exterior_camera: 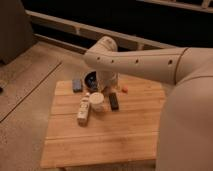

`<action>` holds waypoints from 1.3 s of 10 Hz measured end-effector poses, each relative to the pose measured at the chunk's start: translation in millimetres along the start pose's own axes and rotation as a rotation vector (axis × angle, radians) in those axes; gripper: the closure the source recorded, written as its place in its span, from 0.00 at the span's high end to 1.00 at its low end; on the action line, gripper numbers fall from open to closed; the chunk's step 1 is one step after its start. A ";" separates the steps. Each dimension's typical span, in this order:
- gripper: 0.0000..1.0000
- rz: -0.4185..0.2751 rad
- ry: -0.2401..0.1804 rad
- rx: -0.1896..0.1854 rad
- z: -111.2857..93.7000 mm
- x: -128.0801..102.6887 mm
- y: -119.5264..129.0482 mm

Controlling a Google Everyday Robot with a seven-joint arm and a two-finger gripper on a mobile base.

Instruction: Move the arm in a circular motion

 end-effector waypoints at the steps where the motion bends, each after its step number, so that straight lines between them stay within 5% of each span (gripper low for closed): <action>1: 0.65 -0.031 -0.005 0.003 -0.4 -18.6 12.1; 6: 0.65 -0.224 -0.020 -0.080 -13.7 -40.7 108.0; 10: 0.65 -0.380 -0.003 -0.198 -29.7 0.0 185.6; 13: 0.65 -0.417 0.006 -0.230 -27.7 35.6 192.2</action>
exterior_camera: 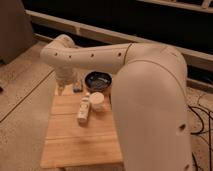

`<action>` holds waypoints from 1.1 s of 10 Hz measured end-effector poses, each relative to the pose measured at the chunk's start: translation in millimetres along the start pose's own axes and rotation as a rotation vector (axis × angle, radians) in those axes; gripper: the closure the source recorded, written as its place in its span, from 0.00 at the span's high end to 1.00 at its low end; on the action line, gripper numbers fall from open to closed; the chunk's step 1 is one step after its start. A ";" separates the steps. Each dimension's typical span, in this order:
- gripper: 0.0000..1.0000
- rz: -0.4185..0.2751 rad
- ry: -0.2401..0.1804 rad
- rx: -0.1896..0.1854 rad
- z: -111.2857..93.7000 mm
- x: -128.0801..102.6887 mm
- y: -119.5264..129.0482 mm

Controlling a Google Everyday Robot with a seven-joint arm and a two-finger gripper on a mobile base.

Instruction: Move the arm in a circular motion

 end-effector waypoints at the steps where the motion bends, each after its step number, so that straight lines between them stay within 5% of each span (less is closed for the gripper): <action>1: 0.65 0.008 0.009 -0.001 3.2 13.8 -4.5; 7: 0.65 0.174 0.059 0.009 12.4 65.4 -75.1; 8: 0.65 0.244 0.079 0.044 15.2 72.0 -111.1; 11: 0.65 0.343 0.089 0.111 13.9 59.9 -165.1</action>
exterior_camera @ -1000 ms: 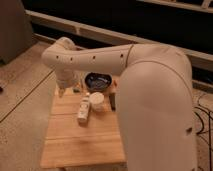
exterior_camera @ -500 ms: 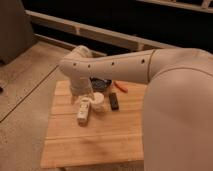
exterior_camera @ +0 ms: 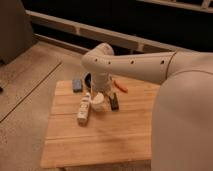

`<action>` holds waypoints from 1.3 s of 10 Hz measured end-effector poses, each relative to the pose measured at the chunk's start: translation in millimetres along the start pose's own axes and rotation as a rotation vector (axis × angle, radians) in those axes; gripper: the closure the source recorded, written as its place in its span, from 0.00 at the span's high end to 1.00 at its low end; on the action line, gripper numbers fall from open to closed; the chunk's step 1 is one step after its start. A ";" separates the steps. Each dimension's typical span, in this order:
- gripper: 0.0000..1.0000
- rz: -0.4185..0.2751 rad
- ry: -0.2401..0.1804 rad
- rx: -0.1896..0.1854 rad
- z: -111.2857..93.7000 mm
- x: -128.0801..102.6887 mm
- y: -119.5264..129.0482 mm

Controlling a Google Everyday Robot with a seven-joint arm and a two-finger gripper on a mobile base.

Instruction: Move the arm in a circular motion

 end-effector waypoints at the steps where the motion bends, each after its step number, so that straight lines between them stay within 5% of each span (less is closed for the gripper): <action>1: 0.65 0.012 -0.008 0.016 -2.4 -13.2 -8.4; 5: 0.65 -0.035 -0.055 0.049 -15.0 -68.8 5.7; 8: 0.65 -0.140 -0.092 0.034 -30.6 -86.7 55.9; 13: 0.65 -0.340 -0.118 -0.135 -63.7 -47.7 164.3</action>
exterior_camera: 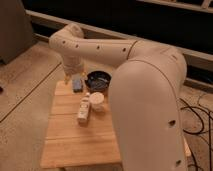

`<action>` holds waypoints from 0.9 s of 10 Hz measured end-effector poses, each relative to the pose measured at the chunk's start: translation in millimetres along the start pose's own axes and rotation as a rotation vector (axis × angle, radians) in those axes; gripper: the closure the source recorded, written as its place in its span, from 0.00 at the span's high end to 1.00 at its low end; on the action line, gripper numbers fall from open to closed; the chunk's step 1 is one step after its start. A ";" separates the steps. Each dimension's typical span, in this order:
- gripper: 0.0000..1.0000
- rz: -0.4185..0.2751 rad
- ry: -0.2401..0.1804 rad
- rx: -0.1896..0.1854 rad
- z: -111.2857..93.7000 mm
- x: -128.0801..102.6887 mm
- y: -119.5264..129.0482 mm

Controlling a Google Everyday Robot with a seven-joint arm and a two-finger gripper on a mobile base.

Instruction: Move the arm in a circular motion

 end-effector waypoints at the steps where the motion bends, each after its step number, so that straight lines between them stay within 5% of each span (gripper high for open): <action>1: 0.65 -0.024 -0.001 -0.028 -1.9 10.6 15.8; 5: 0.65 0.021 -0.001 -0.054 6.5 65.9 14.9; 9: 0.65 0.176 -0.007 0.000 6.6 105.4 -49.4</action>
